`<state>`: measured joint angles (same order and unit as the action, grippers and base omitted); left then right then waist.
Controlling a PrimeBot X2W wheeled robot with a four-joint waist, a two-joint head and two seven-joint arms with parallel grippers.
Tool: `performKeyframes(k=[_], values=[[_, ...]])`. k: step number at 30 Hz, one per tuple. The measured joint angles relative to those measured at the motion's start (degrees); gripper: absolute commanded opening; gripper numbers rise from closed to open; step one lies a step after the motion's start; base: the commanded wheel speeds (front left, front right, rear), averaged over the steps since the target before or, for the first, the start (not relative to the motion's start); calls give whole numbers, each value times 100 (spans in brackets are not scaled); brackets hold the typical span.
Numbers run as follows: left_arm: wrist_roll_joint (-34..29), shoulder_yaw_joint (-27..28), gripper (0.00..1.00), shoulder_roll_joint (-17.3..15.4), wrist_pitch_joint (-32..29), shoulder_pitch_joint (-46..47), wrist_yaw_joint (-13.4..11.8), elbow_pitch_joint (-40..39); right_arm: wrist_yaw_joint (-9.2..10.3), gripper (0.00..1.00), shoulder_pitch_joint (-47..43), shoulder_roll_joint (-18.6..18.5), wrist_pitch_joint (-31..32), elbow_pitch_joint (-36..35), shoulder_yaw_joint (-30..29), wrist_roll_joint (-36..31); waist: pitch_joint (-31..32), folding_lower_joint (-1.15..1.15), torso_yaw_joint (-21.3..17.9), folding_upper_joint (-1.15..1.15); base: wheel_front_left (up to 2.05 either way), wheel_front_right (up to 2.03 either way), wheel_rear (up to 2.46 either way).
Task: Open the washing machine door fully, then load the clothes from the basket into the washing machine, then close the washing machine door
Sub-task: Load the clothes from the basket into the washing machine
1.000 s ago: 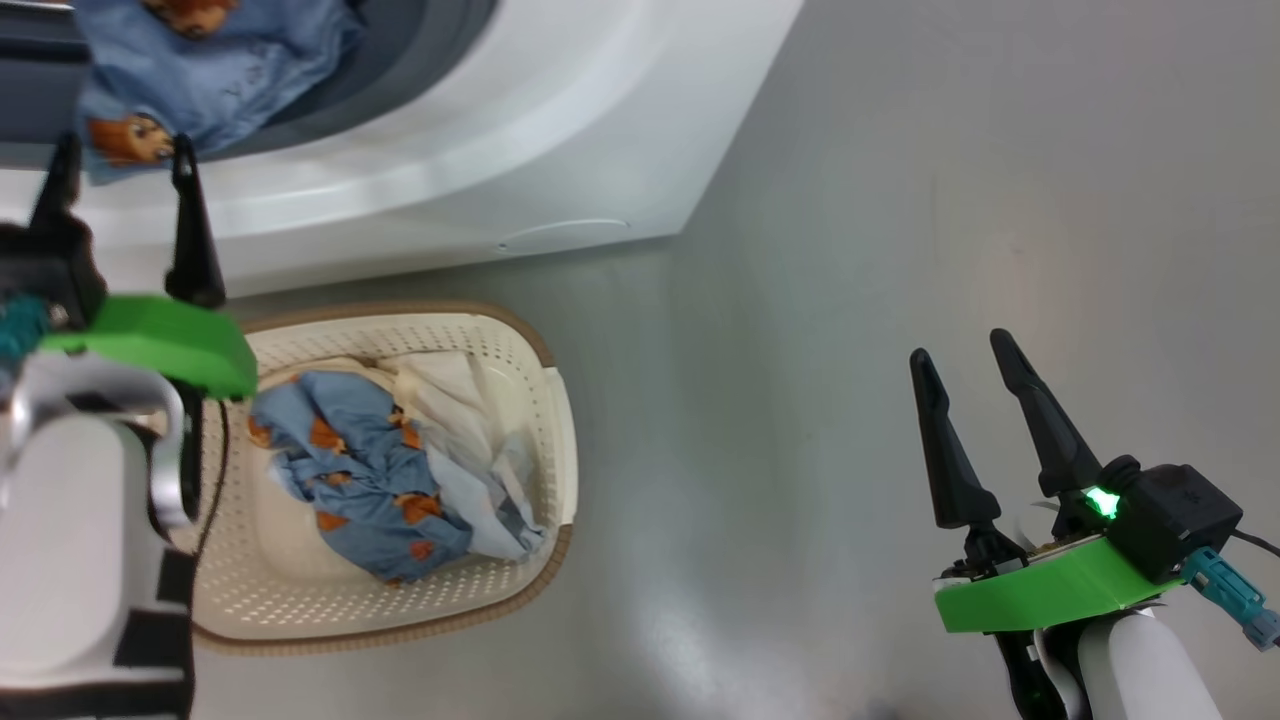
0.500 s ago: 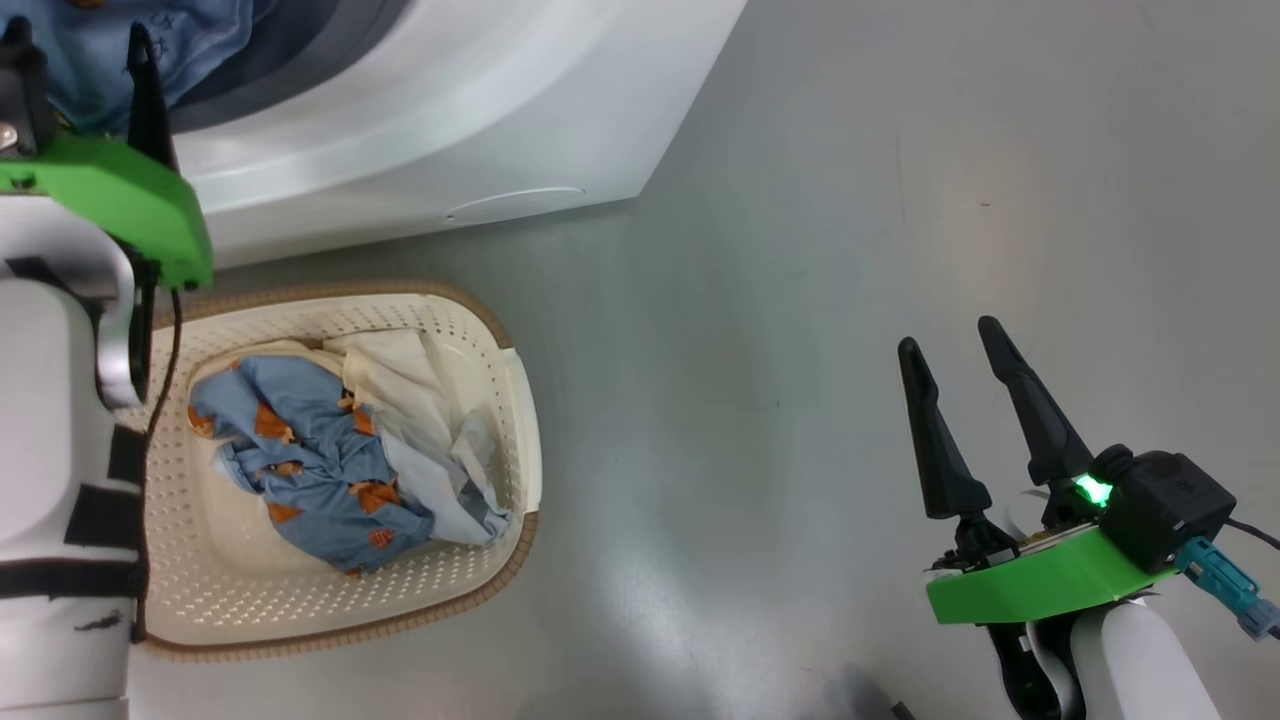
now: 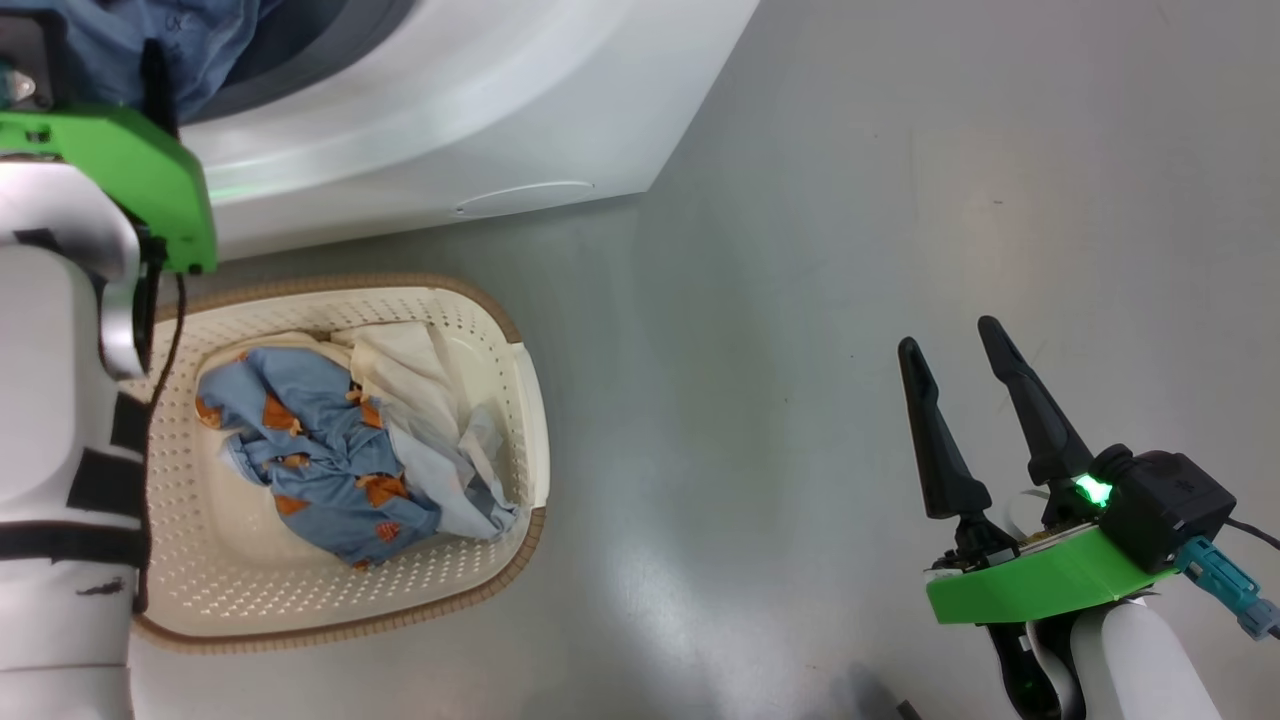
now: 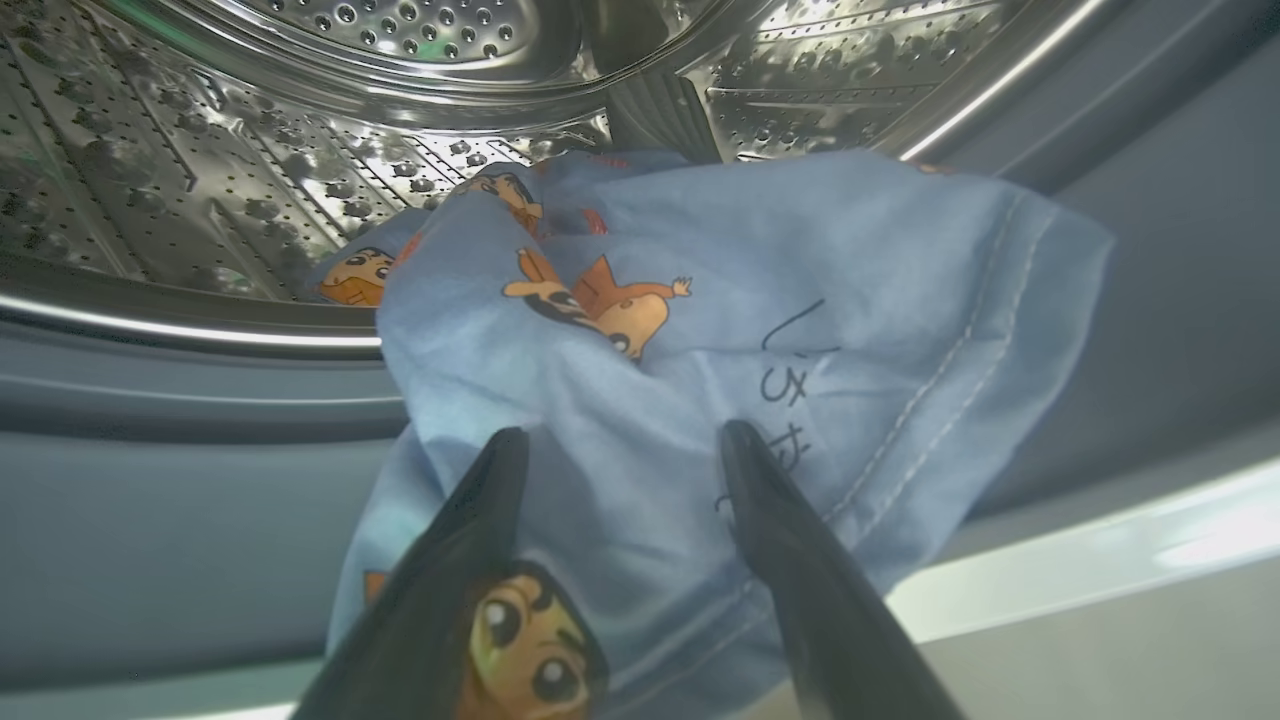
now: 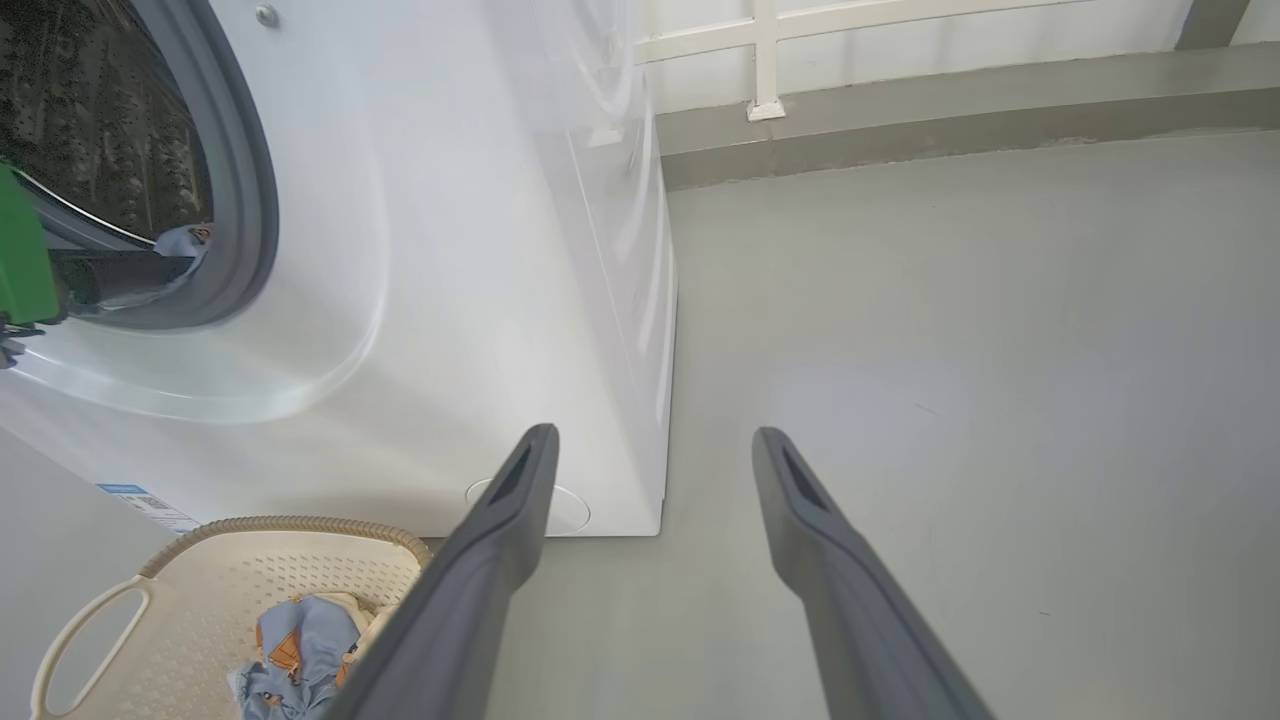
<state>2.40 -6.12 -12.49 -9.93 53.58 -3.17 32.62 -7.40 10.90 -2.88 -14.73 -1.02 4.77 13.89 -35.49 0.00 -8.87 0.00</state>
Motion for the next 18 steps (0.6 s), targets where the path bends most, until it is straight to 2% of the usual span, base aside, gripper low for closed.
performKeyframes(k=[4,5,7,10,11,14,16,18], values=[[100,-37,99,89,-155,151,1,154,0,100,1,0,0,1,2,-1,-1,0,21,0,0,0,0],[118,-40,95,103,-197,185,1,198,0,100,1,0,0,1,2,-1,-1,0,25,0,0,0,0],[147,-51,73,120,-272,244,0,286,0,100,1,0,0,1,5,-2,0,0,26,0,0,0,0],[170,-67,49,127,-342,322,0,434,0,100,1,0,0,3,9,-2,-1,0,11,0,0,0,0],[171,-80,45,129,-378,347,0,488,0,100,1,0,0,3,9,-2,-3,0,4,0,0,0,0],[203,-90,41,133,-422,441,0,605,0,100,0,0,0,4,8,-2,-12,0,-16,0,0,0,0],[205,-94,30,135,-421,481,-1,668,0,100,-1,0,0,4,7,-2,-18,0,-29,0,0,0,0],[209,-99,15,137,-417,533,-2,737,0,100,-1,0,0,3,2,-2,-24,0,-40,0,0,0,0]])
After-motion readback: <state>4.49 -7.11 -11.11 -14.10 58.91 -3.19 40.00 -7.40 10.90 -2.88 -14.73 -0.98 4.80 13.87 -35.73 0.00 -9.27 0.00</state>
